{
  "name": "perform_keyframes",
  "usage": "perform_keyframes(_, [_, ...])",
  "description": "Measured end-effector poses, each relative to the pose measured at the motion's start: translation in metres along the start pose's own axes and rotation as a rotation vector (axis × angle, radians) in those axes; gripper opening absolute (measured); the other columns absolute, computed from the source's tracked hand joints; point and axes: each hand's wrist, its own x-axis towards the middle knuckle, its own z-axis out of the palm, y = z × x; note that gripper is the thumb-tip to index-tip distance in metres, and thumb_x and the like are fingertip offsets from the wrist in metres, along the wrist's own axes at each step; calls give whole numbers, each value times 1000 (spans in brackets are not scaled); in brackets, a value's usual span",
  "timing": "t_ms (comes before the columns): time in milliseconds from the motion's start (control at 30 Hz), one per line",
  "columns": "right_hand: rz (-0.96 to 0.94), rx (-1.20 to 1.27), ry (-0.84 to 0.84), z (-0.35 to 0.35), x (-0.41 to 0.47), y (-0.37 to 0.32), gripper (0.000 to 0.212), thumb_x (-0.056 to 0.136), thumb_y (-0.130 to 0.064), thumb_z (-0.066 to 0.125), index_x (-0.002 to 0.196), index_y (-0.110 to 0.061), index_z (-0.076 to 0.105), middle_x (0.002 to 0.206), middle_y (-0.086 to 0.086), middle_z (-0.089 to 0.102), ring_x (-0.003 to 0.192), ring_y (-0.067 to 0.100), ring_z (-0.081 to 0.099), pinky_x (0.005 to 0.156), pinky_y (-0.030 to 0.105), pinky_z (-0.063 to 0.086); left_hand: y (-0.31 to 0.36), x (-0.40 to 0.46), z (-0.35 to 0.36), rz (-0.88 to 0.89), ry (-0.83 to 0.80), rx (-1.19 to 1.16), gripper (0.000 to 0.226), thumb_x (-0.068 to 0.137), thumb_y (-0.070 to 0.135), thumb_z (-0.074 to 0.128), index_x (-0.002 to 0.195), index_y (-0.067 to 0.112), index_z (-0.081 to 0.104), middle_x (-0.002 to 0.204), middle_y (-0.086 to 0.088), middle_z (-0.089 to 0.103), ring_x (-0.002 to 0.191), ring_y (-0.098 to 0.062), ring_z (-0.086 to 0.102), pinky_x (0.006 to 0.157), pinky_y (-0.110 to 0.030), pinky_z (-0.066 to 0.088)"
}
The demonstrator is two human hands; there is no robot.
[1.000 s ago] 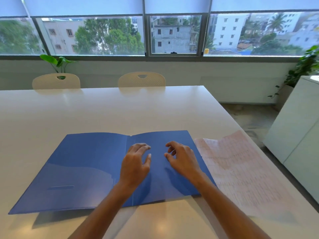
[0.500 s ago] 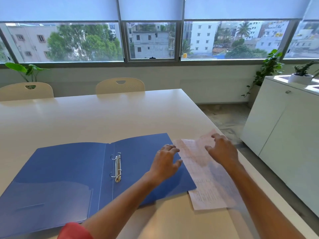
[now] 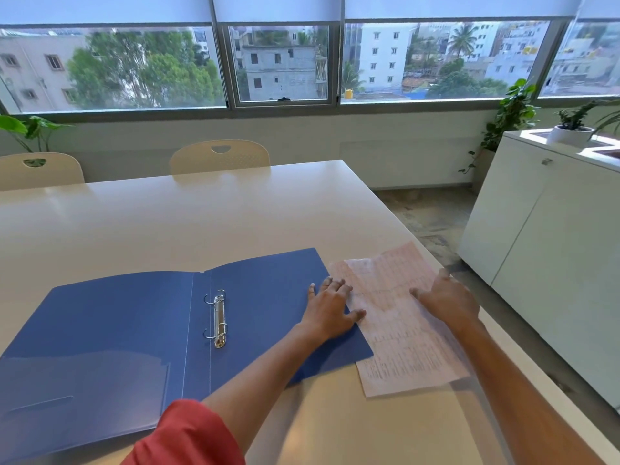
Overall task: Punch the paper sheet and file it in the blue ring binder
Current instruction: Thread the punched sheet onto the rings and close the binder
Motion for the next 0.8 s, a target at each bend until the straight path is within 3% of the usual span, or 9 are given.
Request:
perform_keyframes(133, [67, 77, -42, -8, 4, -1, 62, 79, -53, 63, 122, -10, 49, 115, 11, 61, 105, 31, 60, 84, 39, 50, -1, -3, 5, 6, 16, -5, 66, 91, 53, 47, 144, 16, 37, 157, -3, 26, 148, -21, 11, 117, -53, -1])
perform_keyframes(267, [72, 317, -159, -6, 20, 11, 48, 65, -45, 74, 97, -9, 65, 96, 8, 70, 88, 26, 67, 83, 42, 55, -3, -4, 6, 6, 25, 9, 67, 91, 55, 45, 145, 17, 35, 158, -2, 24, 148, -21, 11, 118, -52, 0])
perform_keyframes(333, [105, 486, -200, -7, 23, 15, 33, 66, -28, 77, 89, -5, 70, 88, 11, 73, 83, 29, 70, 85, 47, 56, -3, -4, 6, 8, 29, 1, 67, 91, 55, 45, 145, 17, 35, 158, -2, 25, 148, -21, 11, 118, -52, 0])
perform_keyframes(400, [100, 554, -218, -15, 16, 11, 17, 77, -9, 69, 92, 0, 70, 89, 15, 72, 83, 30, 69, 85, 44, 56, -2, -5, 6, 13, 33, -8, 67, 91, 55, 45, 145, 17, 36, 157, -2, 25, 147, -21, 11, 118, -51, 0])
perform_keyframes(533, [16, 532, -138, -31, -3, 2, 17, 84, -5, 62, 99, 0, 69, 90, 14, 70, 79, 25, 65, 64, 28, 46, -3, -5, 6, 12, 44, -25, 67, 92, 54, 44, 145, 15, 35, 157, -3, 27, 147, -21, 13, 118, -50, 0])
perform_keyframes(667, [-18, 479, 32, -52, -13, -1, 19, 84, -12, 66, 101, -5, 72, 90, 11, 69, 76, 24, 62, 65, 28, 43, -5, -4, 3, -1, 75, -133, 67, 92, 53, 46, 144, 12, 37, 152, -6, 35, 143, -22, 23, 119, -42, 10])
perform_keyframes(733, [-46, 440, 142, -66, -18, 0, 18, 83, -15, 67, 97, -6, 73, 82, 12, 67, 78, 28, 65, 69, 31, 46, -3, -6, -5, -56, 42, -296, 82, 85, 69, 39, 143, 12, 39, 150, -7, 38, 141, -23, 29, 117, -39, 20])
perform_keyframes(800, [-93, 473, 202, -81, -25, 1, 15, 85, -17, 65, 95, -9, 72, 79, 12, 67, 74, 29, 66, 68, 34, 50, -1, -8, -14, -100, 47, -503, 107, 63, 84, 29, 141, 12, 41, 148, -7, 42, 139, -22, 35, 114, -37, 29])
